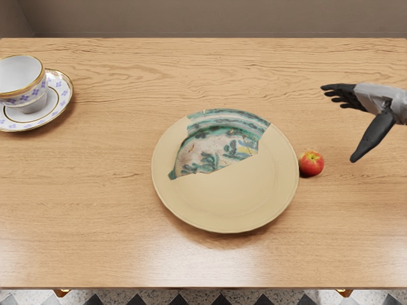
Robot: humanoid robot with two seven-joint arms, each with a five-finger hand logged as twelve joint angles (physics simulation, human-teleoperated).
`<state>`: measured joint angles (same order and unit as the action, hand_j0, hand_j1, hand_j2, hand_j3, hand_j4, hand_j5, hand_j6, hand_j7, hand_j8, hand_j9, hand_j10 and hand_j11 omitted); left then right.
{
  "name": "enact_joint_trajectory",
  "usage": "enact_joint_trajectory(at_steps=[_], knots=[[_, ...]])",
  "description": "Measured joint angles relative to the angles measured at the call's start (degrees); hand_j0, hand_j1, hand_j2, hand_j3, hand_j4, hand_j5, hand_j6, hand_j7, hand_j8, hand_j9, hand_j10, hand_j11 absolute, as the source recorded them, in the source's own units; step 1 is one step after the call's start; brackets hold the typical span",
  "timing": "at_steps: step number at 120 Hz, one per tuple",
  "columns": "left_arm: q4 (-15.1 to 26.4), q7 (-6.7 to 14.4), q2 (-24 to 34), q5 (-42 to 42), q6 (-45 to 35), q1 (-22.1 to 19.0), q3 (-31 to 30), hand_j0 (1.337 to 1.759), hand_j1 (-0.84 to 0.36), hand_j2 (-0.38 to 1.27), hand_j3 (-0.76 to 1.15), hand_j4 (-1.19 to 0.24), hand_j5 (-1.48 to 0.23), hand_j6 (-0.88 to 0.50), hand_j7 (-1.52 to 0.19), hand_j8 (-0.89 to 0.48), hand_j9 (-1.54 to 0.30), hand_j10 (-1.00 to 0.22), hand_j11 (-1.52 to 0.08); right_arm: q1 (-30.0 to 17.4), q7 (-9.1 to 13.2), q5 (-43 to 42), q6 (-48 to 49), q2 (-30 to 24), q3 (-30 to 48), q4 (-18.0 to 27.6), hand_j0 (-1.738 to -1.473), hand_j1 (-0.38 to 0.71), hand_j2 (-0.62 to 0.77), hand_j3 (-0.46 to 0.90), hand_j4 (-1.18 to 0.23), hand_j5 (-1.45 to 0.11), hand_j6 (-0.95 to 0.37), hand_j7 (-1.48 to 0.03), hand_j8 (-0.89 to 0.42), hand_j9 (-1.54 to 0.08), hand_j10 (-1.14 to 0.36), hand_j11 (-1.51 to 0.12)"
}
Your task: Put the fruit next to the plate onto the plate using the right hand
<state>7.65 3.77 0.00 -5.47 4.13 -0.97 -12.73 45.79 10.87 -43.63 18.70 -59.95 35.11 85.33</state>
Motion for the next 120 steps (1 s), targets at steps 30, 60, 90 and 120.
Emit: enact_joint_trajectory(at_steps=[30, 60, 90, 120], knots=[[0.0, 0.0, 0.0, 0.0, 0.0, 0.0, 0.0, 1.658, 0.06, 0.05, 0.0, -0.25, -0.32, -0.25, -0.32, -0.25, -0.32, -0.24, -0.32, -7.6, -5.3, -3.7, -13.5, 0.9, -1.6, 5.8, -1.658, -0.3, -0.01, 0.0, -0.05, -0.06, -0.05, -0.05, -0.05, -0.06, -0.05, -0.05], [0.0, 0.0, 0.0, 0.0, 0.0, 0.0, 0.0, 1.658, 0.06, 0.05, 0.0, -0.25, -0.32, -0.25, -0.32, -0.25, -0.32, -0.24, -0.32, -9.4, -5.4, -9.2, -18.0, 3.5, -4.4, 5.2, -1.658, -0.29, -0.01, 0.0, -0.06, -0.07, -0.06, -0.07, -0.06, -0.07, -0.06, -0.07], [0.0, 0.0, 0.0, 0.0, 0.0, 0.0, 0.0, 1.658, 0.06, 0.05, 0.0, -0.25, -0.32, -0.25, -0.32, -0.25, -0.32, -0.24, -0.32, -9.2, -5.1, -12.7, -19.1, 6.2, -6.1, 4.1, -1.658, -0.17, -0.03, 0.0, -0.16, -0.2, -0.16, -0.2, -0.16, -0.2, -0.16, -0.2], [0.0, 0.0, 0.0, 0.0, 0.0, 0.0, 0.0, 1.658, 0.06, 0.05, 0.0, -0.25, -0.32, -0.25, -0.32, -0.25, -0.32, -0.24, -0.32, -9.5, -3.1, -16.8, -19.2, 8.3, -6.8, 2.2, -1.658, -0.02, -0.05, 0.0, -0.28, -0.36, -0.28, -0.36, -0.28, -0.36, -0.28, -0.36]])
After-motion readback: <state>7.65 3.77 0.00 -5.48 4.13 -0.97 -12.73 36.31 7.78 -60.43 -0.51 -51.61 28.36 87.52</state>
